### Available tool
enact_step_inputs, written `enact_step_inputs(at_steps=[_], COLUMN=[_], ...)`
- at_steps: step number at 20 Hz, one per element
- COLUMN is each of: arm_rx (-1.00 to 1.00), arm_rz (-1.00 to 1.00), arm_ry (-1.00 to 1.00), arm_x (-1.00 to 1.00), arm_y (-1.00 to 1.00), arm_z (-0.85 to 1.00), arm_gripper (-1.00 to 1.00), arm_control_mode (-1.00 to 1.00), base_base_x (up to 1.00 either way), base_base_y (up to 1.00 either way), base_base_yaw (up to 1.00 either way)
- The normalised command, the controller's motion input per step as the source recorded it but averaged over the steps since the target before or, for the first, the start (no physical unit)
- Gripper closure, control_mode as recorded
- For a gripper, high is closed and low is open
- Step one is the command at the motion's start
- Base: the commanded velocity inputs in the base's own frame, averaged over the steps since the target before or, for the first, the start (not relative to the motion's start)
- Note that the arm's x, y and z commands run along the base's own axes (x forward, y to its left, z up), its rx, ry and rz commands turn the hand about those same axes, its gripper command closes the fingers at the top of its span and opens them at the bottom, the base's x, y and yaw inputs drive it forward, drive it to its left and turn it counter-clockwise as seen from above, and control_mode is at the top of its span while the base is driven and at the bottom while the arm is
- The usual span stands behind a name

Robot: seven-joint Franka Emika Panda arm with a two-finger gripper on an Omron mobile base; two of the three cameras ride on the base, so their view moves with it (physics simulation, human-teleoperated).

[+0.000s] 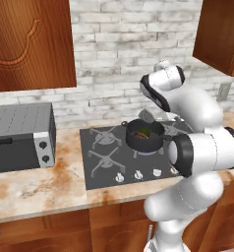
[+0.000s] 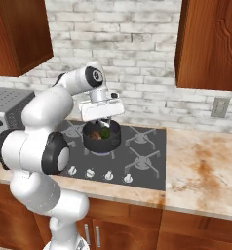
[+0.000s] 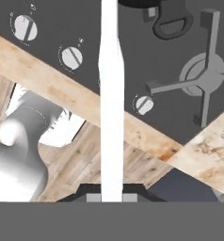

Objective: Put the potato and lime in the pot. Retrieve the spatula and lightly stir the vegetables in the pot.

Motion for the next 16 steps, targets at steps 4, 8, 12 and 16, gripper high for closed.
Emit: enact_step_inputs(at_steps=[4, 8, 12, 16], arm_rx=[0.0, -0.01, -0.05, -0.08], arm_rz=[0.0, 0.0, 0.0, 0.0], arm_ry=[0.29, 0.18, 0.17, 0.19], arm_x=[0.72, 0.42, 0.46, 0.31], arm_y=[0.0, 0.01, 0.0, 0.0], arm_z=[0.01, -0.06, -0.48, -0.55], arm_gripper=[1.0, 1.0, 1.0, 1.0], arm_control_mode=[-1.0, -1.0, -1.0, -1.0], base_base_x=[0.0, 0.0, 0.0, 0.0], base_base_y=[0.0, 0.0, 0.0, 0.0], base_base_yaw=[0.0, 0.0, 0.0, 0.0])
